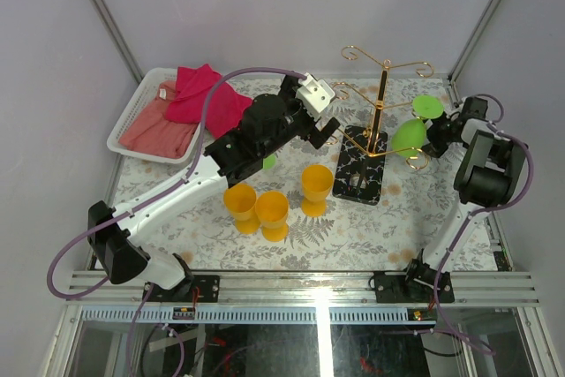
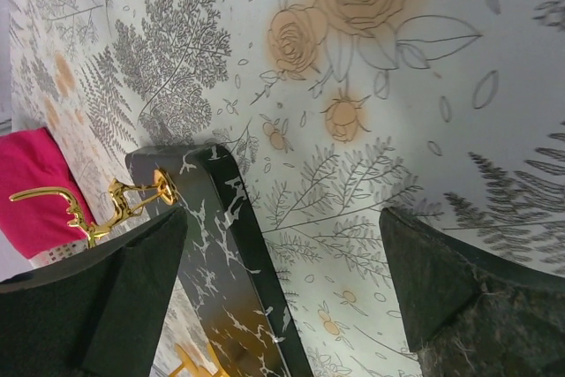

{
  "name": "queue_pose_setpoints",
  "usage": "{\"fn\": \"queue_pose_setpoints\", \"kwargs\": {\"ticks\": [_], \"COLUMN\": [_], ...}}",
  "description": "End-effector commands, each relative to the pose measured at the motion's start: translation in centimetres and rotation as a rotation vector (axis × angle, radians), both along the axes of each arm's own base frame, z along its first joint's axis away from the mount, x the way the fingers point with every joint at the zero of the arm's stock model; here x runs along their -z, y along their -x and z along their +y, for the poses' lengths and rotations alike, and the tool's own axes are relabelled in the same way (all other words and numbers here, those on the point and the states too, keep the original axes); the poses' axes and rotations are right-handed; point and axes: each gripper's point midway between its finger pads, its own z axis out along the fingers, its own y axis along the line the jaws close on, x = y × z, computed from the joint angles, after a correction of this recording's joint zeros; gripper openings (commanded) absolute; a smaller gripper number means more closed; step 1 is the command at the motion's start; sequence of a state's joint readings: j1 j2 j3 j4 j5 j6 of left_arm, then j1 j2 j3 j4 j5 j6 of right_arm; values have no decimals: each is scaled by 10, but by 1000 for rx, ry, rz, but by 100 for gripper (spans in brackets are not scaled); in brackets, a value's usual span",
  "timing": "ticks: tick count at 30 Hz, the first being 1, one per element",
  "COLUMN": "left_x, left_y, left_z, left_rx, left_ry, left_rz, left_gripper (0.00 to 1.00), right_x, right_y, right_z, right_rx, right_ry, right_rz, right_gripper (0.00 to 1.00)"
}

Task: Place the wine glass upside down on the wine glass rack
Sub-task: Adjust the wine rack at the center of the board.

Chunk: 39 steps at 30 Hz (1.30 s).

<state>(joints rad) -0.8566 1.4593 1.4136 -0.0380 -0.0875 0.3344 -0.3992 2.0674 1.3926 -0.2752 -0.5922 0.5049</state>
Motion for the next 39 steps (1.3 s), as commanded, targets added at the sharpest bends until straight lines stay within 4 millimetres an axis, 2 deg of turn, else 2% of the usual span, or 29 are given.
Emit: {"fn": "queue_pose_setpoints", "kwargs": {"ticks": [1, 14, 20, 29, 39], "left_x": [-19, -17, -18, -16, -25], "left_y": [-5, -5, -6, -7, -8], "left_z": [0, 1, 0, -5, -7], "left_rx": [-19, -23, -23, -14, -5], "left_ry": [55, 52, 58, 65, 62], "left_rz": [-27, -19, -14, -1, -25], "left_gripper": [100, 100, 100, 100, 100], "right_x": [-12, -4, 4, 15, 25], "right_y": [-17, -37, -34, -16, 22], "right_z": [17, 59, 76, 98, 98], "right_rx": [-58, -152, -207, -288, -303], "right_ry": [7, -65, -122, -156, -95], "right_rz": [-55, -105, -104, -51, 38], "right_gripper": [97, 97, 98, 99, 100]}}
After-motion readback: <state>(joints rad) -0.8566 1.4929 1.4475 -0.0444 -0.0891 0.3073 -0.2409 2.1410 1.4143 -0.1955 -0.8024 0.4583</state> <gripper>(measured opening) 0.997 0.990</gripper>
